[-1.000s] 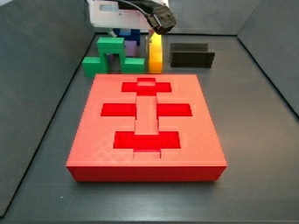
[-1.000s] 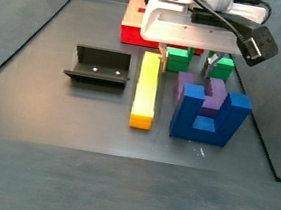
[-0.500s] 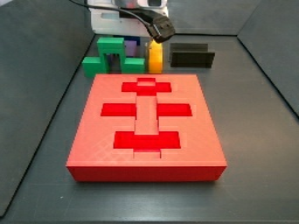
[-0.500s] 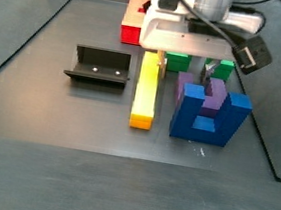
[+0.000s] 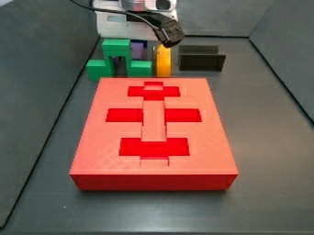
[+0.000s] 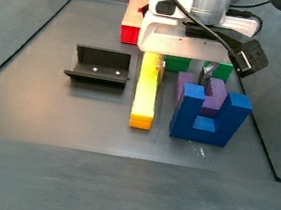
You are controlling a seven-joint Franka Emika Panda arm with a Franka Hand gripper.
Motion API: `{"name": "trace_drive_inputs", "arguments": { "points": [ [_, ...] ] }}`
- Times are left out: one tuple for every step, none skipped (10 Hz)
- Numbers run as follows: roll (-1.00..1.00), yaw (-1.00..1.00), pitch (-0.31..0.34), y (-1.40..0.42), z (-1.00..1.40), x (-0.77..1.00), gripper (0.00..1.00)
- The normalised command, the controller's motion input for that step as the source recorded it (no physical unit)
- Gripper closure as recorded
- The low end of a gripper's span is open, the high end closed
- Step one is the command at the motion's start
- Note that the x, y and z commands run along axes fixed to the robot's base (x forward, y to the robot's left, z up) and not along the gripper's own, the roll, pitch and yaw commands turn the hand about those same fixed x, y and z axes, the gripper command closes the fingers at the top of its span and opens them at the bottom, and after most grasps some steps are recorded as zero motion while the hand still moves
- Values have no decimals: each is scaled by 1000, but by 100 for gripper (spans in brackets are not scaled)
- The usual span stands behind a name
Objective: Pick up the purple object. Move up. Place the purple object on the fixture. Regrasp the purple object. Move to above the board. Insert the purple object.
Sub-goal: Pick up the purple object.
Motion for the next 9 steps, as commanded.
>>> {"name": "trace_drive_inputs", "arguments": {
  "points": [
    [-14,-100,0,0,0,29,0],
    [-39,-94,0,0,60,0,0],
    [0,0,-7,0,0,-23,0],
    [0,0,0,0,0,0,0],
    [0,0,0,0,0,0,100],
    [0,0,0,0,0,0,100],
    [0,0,0,0,0,0,100],
    [0,0,0,0,0,0,100],
    [0,0,0,0,0,0,100]
  ]
}}
